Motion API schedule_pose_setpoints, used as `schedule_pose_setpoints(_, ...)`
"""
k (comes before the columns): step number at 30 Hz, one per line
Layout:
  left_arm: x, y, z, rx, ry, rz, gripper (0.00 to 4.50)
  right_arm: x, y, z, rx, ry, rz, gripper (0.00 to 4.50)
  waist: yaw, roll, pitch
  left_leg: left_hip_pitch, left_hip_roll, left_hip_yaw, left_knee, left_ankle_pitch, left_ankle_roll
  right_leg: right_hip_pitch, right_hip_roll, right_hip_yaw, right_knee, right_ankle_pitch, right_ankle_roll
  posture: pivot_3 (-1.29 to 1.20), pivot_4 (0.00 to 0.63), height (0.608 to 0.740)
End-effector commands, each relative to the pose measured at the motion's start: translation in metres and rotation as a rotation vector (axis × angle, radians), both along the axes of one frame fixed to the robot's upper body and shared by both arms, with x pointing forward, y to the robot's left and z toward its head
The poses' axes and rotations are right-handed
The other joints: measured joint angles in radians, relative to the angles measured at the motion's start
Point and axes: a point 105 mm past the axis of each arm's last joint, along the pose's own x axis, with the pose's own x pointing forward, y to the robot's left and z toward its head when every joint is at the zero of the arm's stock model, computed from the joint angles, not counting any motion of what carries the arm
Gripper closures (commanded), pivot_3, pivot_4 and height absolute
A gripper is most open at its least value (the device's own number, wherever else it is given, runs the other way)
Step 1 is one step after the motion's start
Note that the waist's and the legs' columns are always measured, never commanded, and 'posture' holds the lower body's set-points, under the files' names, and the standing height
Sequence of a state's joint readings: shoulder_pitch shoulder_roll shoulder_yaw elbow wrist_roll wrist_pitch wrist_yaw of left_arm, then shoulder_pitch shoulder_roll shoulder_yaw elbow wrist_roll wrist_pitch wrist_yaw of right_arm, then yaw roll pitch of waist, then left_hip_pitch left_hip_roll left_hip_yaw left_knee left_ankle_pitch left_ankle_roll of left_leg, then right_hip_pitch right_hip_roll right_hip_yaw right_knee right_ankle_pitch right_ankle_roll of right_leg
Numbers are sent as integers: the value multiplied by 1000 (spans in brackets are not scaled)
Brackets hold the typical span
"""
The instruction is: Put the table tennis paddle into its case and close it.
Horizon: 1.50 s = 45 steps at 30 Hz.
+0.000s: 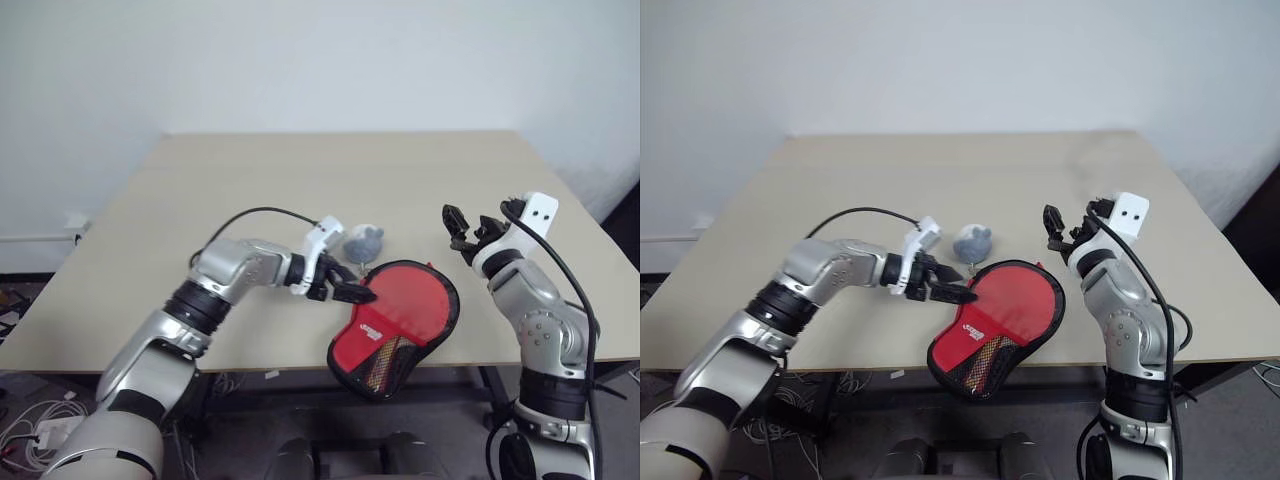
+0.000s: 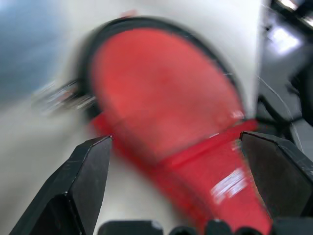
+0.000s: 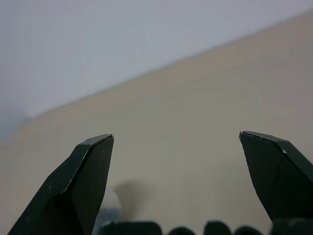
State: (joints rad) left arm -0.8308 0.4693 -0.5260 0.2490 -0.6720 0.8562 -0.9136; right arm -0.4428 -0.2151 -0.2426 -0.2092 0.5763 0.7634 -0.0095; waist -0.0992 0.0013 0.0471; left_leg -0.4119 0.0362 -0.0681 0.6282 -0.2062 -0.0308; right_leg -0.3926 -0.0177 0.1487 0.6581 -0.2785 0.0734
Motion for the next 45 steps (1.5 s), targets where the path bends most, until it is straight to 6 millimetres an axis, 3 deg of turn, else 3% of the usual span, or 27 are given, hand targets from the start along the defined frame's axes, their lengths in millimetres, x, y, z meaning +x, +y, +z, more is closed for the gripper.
schedule_pose_setpoints(1,-10,-27,10,-45,-88,-94,28,11,5,6,-18,18,64,0,0,0,0,0,0,0,0,0,0,0,0,0,0,0,0,0,0,740)
schedule_pose_setpoints(4,-14,-37,-16,42,-138,-119,28,23,4,12,57,49,82,0,-3,0,0,0,0,0,0,0,1,0,0,0,0,0,0,0,0,740)
schedule_pose_setpoints(6,-15,-33,-40,144,-178,-129,28,28,8,13,75,74,107,0,-3,0,0,1,0,0,0,0,1,0,0,1,1,0,0,0,0,740)
schedule_pose_setpoints(11,-10,-22,-66,207,-214,-98,28,37,20,16,50,83,143,0,-2,-1,-1,1,0,-1,2,1,2,2,0,0,1,0,0,0,0,740)
schedule_pose_setpoints(20,-4,-38,-63,154,-250,-47,28,42,27,18,13,70,156,0,-2,-1,-1,1,-1,-1,3,1,2,4,1,1,1,0,1,0,0,740)
schedule_pose_setpoints(25,-15,-30,-74,199,-197,-76,28,45,45,12,69,179,270,0,-4,0,-1,2,-1,-1,2,1,2,4,1,0,1,0,1,0,0,740)
schedule_pose_setpoints(34,-17,-19,-81,229,-175,-39,28,45,86,-8,85,288,491,0,-4,0,-1,2,0,-2,2,1,3,4,1,0,1,0,1,0,0,740)
schedule_pose_setpoints(45,-12,-11,-81,241,-178,13,28,55,108,-34,-4,312,529,0,-9,0,-2,3,0,-2,2,1,2,4,1,0,2,0,1,0,0,740)
